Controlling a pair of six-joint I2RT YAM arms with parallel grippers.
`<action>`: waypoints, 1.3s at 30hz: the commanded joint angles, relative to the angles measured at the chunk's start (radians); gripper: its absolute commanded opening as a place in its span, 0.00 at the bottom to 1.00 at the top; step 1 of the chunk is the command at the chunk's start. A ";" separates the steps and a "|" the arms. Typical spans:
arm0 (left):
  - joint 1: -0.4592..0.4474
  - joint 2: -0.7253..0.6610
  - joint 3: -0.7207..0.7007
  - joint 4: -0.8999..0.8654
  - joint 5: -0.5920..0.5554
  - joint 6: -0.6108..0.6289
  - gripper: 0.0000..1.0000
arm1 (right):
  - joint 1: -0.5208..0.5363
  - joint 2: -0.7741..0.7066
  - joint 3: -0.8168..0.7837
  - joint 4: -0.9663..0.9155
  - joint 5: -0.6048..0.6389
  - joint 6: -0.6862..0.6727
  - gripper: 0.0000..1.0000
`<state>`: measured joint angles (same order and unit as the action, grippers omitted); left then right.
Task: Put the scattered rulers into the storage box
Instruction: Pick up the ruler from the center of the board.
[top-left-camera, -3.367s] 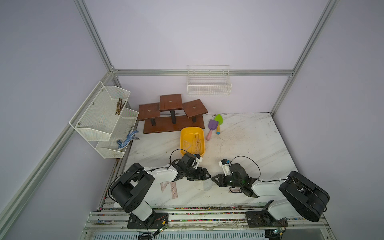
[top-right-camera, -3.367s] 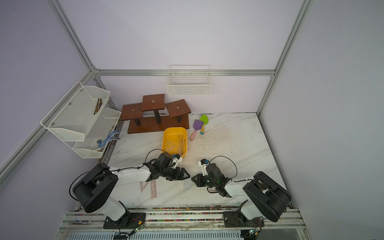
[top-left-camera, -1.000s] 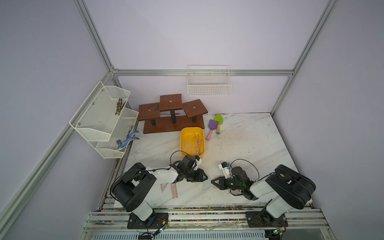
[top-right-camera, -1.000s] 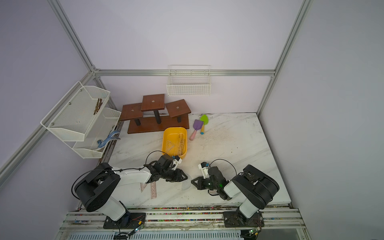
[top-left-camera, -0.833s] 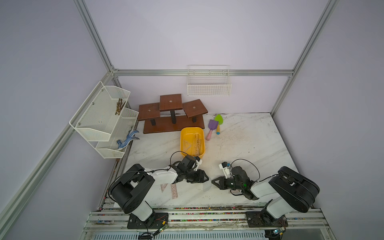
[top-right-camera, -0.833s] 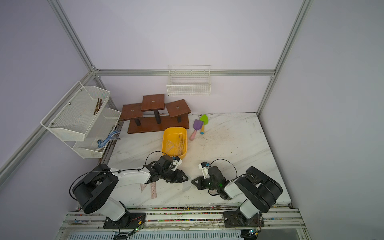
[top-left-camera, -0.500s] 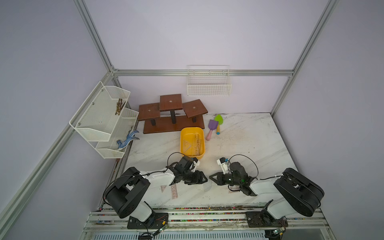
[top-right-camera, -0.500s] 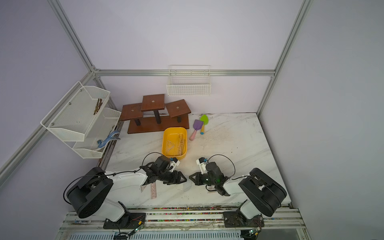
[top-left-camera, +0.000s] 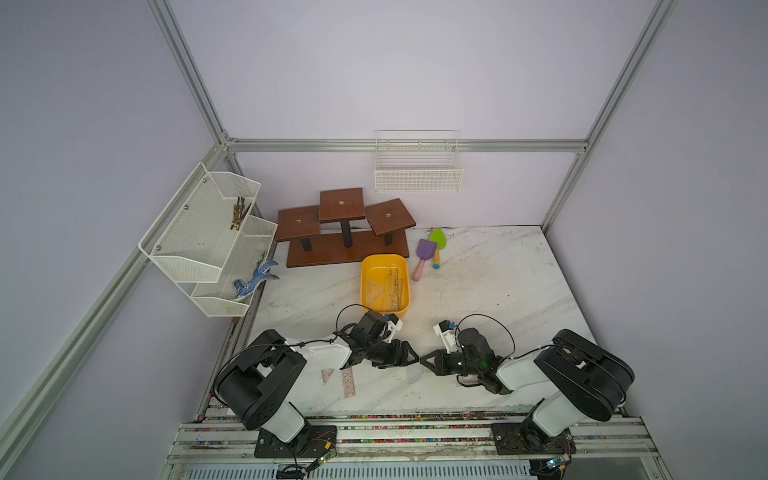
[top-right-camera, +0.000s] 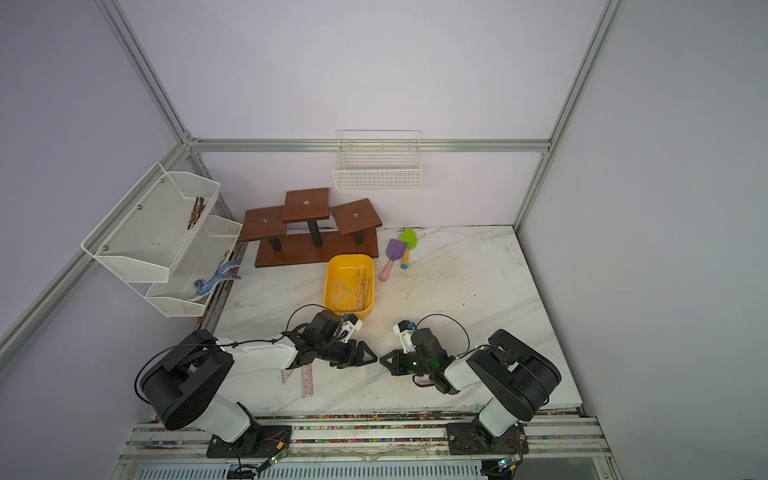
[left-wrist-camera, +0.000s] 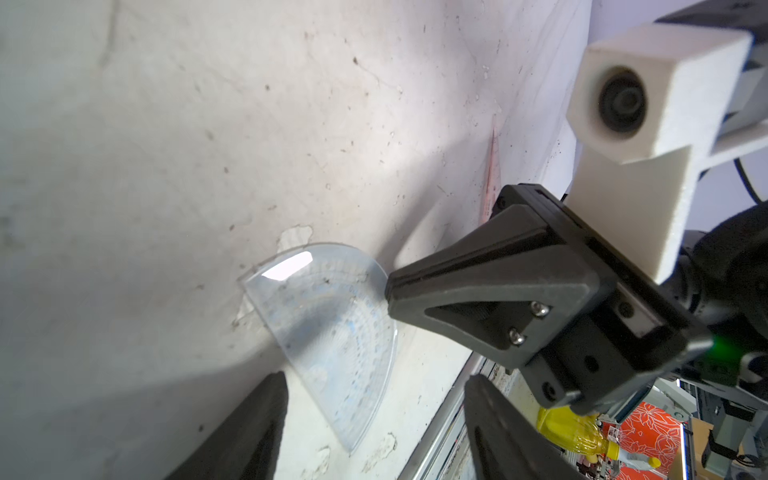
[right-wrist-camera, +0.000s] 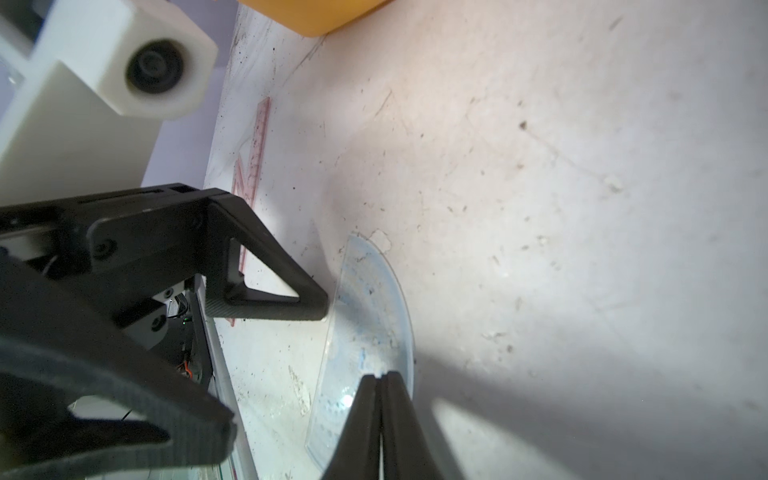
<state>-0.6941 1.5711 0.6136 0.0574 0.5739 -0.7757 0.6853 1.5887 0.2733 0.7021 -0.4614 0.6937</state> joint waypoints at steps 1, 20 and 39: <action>-0.002 0.057 -0.035 -0.094 -0.056 -0.009 0.72 | 0.003 0.006 -0.035 -0.048 0.027 -0.019 0.10; -0.003 0.022 -0.024 -0.159 -0.099 -0.008 0.73 | 0.003 0.002 -0.059 -0.042 0.021 -0.016 0.10; -0.059 0.102 0.027 -0.111 -0.062 0.000 0.69 | 0.007 0.045 -0.059 -0.017 0.015 -0.015 0.10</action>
<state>-0.7326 1.6131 0.6601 0.0559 0.5640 -0.7830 0.6853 1.5959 0.2363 0.7631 -0.4622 0.6914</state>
